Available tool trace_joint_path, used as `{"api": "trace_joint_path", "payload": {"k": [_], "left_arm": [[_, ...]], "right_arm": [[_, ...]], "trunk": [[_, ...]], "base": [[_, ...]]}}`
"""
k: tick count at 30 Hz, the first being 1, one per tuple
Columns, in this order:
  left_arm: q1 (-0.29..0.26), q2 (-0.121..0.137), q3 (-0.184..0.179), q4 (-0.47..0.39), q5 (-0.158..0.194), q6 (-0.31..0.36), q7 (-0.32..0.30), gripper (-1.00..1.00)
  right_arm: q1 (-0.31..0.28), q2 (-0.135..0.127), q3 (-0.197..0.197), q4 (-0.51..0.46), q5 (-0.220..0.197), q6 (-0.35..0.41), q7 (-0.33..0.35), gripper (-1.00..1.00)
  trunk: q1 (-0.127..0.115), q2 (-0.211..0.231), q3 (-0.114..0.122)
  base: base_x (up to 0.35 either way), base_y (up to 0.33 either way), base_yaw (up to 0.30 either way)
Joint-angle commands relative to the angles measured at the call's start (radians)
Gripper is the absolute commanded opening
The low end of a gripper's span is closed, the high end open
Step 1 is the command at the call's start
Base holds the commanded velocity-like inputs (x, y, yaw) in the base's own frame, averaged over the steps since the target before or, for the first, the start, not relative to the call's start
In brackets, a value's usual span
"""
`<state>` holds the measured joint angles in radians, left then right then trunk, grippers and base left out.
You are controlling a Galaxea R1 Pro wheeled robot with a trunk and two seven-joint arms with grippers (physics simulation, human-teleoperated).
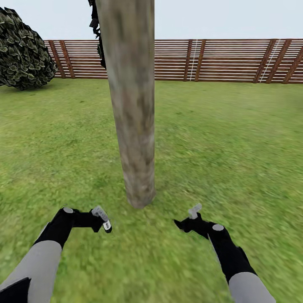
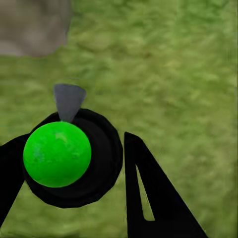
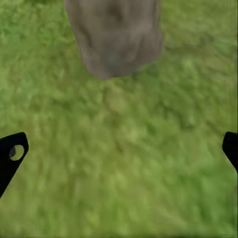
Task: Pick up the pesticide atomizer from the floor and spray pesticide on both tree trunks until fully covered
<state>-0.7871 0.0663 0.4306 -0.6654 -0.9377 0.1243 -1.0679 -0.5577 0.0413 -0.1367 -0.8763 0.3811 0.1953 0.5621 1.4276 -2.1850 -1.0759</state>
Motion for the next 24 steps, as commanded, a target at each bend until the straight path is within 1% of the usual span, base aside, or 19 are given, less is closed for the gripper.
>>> {"api": "trace_joint_path", "payload": {"k": [1, 3, 6, 8, 9, 10, 11, 12, 13, 14, 16, 20, 24], "left_arm": [[0.04, -0.092, 0.233, 0.414, 0.233, -0.027, 0.955, -1.0], [0.062, -0.089, 0.233, 0.412, 0.235, -0.027, 0.956, -1.0], [0.072, -0.088, 0.234, 0.414, 0.235, -0.027, 0.956, -1.0], [0.073, -0.088, 0.234, 0.417, 0.235, -0.039, 0.956, -1.0], [0.073, -0.088, 0.234, 0.418, 0.235, -0.053, 0.956, -1.0], [0.074, -0.088, 0.234, 0.42, 0.236, -0.069, 0.956, -1.0], [0.075, -0.088, 0.234, 0.421, 0.236, -0.092, 0.956, -1.0], [0.075, -0.088, 0.234, 0.421, 0.236, -0.099, 0.956, -1.0], [0.075, -0.088, 0.235, 0.421, 0.237, -0.102, 0.956, -1.0], [0.075, -0.088, 0.235, 0.421, 0.236, -0.104, 0.956, -1.0], [0.075, -0.087, 0.238, 0.419, 0.234, -0.106, 0.957, -1.0], [0.075, -0.075, 0.24, 0.418, 0.233, -0.104, 0.957, -1.0], [0.075, -0.07, 0.241, 0.412, 0.235, -0.103, 0.957, -1.0]], "right_arm": [[0.157, -0.035, -0.549, 0.244, 0.004, -0.49, -0.234, 1.0], [0.157, -0.035, -0.549, 0.244, 0.003, -0.49, -0.233, 1.0], [0.157, -0.036, -0.547, 0.243, 0.002, -0.49, -0.229, 1.0], [0.157, -0.04, -0.547, 0.241, 0.004, -0.49, -0.199, 1.0], [0.157, -0.05, -0.547, 0.24, 0.004, -0.49, -0.176, 1.0], [0.157, -0.068, -0.547, 0.239, 0.004, -0.49, -0.148, 1.0], [0.157, -0.124, -0.548, 0.24, 0.003, -0.489, -0.081, 1.0], [0.157, -0.167, -0.55, 0.242, 0.001, -0.489, -0.027, 1.0], [0.157, -0.19, -0.551, 0.243, 0.001, -0.489, 0.003, 1.0], [0.157, -0.206, -0.552, 0.243, 0.0, -0.488, 0.024, 1.0], [0.158, -0.23, -0.554, 0.244, -0.001, -0.488, 0.052, 1.0], [0.159, -0.237, -0.554, 0.26, -0.001, -0.488, 0.062, 1.0], [0.159, -0.238, -0.555, 0.27, -0.002, -0.487, 0.064, 1.0]], "trunk": [[0.0, 0.0, 0.0], [0.0, 0.0, 0.0], [0.0, 0.0, 0.0], [0.0, 0.0, 0.0], [0.0, 0.0, 0.0], [0.0, 0.0, 0.0], [0.0, 0.0, 0.0], [0.0, 0.0, 0.0], [0.0, 0.0, 0.0], [0.0, 0.0, 0.0], [0.0, 0.0, 0.0], [0.0, 0.0, 0.0], [0.0, 0.0, 0.0]], "base": [[0.0, 0.0, -0.29], [0.0, 0.0, -0.294], [0.0, 0.0, -0.297], [0.0, 0.0, -0.298], [0.0, 0.0, -0.298], [0.0, 0.0, -0.298], [0.0, 0.0, -0.298], [0.0, 0.0, -0.298], [0.0, 0.0, -0.298], [0.0, 0.0, -0.298], [0.0, 0.0, -0.296], [0.0, 0.0, -0.101], [0.0, 0.0, -0.008]]}}
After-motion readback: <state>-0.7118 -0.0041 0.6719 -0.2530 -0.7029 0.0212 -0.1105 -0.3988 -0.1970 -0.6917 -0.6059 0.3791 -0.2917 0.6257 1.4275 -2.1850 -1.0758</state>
